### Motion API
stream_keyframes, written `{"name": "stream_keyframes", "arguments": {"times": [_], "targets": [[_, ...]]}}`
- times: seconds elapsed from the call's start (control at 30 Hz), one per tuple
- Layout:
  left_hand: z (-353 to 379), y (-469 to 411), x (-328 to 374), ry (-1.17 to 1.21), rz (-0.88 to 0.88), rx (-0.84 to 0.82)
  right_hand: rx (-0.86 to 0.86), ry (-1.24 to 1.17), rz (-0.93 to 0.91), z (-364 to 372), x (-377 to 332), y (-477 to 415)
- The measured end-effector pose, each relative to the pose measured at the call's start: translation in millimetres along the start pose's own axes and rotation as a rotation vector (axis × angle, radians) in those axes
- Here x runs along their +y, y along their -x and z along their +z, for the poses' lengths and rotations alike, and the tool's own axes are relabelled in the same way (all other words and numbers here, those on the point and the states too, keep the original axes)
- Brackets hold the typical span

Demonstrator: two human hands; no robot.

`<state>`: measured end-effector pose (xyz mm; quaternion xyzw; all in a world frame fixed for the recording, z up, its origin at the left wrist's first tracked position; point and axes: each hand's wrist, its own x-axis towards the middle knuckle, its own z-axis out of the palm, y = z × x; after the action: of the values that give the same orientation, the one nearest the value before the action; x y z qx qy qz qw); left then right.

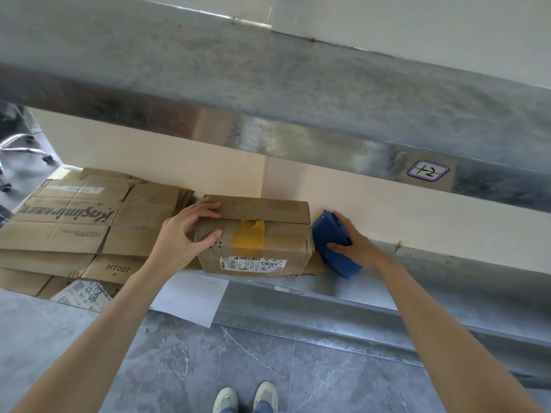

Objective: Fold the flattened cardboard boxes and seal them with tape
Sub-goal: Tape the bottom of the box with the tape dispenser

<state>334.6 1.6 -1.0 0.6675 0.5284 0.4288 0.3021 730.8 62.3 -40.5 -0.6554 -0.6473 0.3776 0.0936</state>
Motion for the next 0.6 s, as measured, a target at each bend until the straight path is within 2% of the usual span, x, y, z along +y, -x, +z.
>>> {"name": "stream_keyframes", "arguments": {"times": [0.2,0.33,0.43,0.6], "targets": [[-1,4,0,-0.033,-0.039,-0.008,0.028,0.027,0.01,5,-7,7],[-6,4,-2,-0.004,-0.033,-0.051,0.067,0.264,0.008,5,-17,28],[-6,5,-3,0.006,-0.015,-0.058,0.175,0.393,-0.02,-5,-33,51],[-3,6,-7,0.055,-0.015,-0.056,0.39,0.228,-0.169,-28,-64,91]]}}
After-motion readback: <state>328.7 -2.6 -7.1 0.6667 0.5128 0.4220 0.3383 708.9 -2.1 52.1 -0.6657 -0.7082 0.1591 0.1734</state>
